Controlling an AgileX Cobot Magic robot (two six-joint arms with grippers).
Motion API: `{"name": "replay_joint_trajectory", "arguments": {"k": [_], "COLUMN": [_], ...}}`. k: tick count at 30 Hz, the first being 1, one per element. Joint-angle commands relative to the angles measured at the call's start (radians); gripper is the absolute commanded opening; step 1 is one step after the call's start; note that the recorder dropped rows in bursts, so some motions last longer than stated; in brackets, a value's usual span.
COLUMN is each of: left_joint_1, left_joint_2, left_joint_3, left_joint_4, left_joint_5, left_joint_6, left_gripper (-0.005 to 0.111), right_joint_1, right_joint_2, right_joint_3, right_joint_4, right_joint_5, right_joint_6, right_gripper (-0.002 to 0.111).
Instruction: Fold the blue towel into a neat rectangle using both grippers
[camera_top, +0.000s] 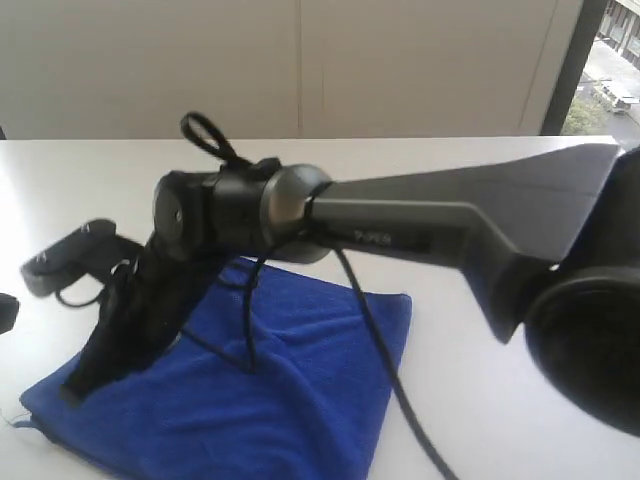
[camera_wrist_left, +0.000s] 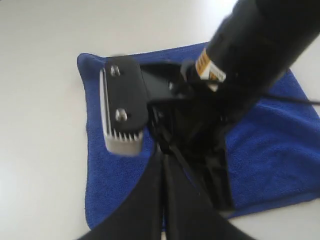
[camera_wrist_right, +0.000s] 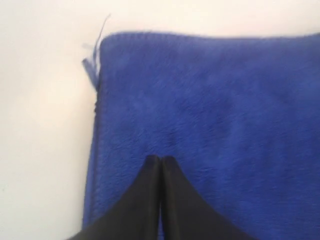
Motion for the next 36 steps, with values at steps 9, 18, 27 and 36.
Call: {"name": "replay_joint_trajectory", "arguments": {"k": [9, 18, 27, 36], "left_joint_1": [0.004, 0.004, 0.004, 0.004], "left_joint_2": [-0.005, -0.005, -0.005, -0.005], "left_joint_3": [0.009, 0.009, 0.009, 0.009], "left_joint_4": [0.007, 0.013, 0.018, 0.020], "left_joint_5": [0.002, -0.013, -0.013, -0.011], "left_joint_6": [-0.012, -0.012, -0.012, -0.012], "left_gripper": [0.000, 0.000, 0.000, 0.000], "right_joint_1": [-0.331, -0.392, -0.412, -0.543], "right_joint_2": [-0.017, 0.098, 0.134, 0.156], "right_joint_3": [-0.026, -0.026, -0.026, -0.026], "right_joint_4": [-0.084, -0.075, -0.456, -0.572], "right_joint_5": [0.057, 0.108, 0.141, 0.302], "right_joint_6": [0.022, 0.029, 0.341, 0.417], "right_gripper": [0.000, 0.000, 0.000, 0.000]}}
